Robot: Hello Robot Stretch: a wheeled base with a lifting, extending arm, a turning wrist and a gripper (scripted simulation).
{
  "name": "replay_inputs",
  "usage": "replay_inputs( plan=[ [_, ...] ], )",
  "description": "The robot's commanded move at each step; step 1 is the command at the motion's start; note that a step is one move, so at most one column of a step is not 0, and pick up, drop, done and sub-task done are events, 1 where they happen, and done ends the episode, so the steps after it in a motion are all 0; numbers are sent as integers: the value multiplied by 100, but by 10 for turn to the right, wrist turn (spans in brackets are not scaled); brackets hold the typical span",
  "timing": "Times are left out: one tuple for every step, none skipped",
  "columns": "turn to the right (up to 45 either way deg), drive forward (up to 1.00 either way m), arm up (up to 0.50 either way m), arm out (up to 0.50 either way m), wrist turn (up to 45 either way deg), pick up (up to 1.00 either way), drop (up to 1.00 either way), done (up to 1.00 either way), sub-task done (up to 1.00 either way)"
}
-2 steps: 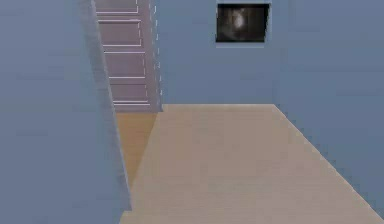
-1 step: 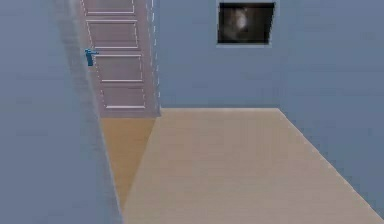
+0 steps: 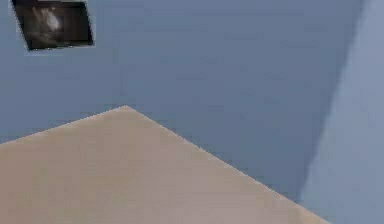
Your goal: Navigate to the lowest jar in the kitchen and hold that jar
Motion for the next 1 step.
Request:
replay_inputs(
  plan=[
    [450, 0, 0, 0, 0, 0, 0, 0, 0]
  ],
)
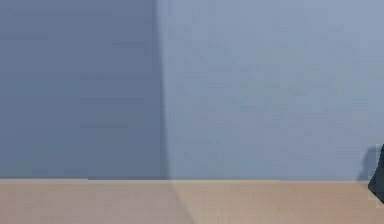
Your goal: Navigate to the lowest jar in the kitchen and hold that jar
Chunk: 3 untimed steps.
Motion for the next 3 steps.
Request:
replay_inputs(
  plan=[
    [0, 5, 0, 0, 0, 0, 0, 0, 0],
    [-450, 0, 0, 0, 0, 0, 0, 0, 0],
    [-420, 0, 0, 0, 0, 0, 0, 0, 0]
  ],
)
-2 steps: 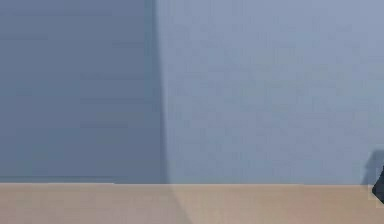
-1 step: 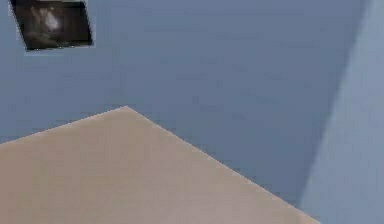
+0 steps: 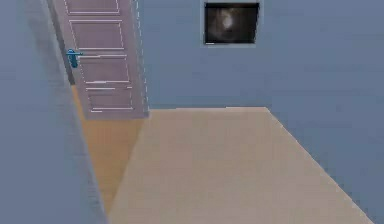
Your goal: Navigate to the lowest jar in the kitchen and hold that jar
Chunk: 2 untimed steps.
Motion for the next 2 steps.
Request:
replay_inputs(
  plan=[
    [0, 100, 0, 0, 0, 0, 0, 0, 0],
    [-60, 0, 0, 0, 0, 0, 0, 0, 0]
  ],
)
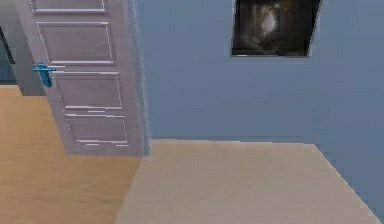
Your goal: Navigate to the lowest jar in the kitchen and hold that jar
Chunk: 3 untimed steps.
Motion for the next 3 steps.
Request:
replay_inputs(
  plan=[
    [0, 35, 0, 0, 0, 0, 0, 0, 0],
    [-390, 0, 0, 0, 0, 0, 0, 0, 0],
    [0, 45, 0, 0, 0, 0, 0, 0, 0]
  ],
)
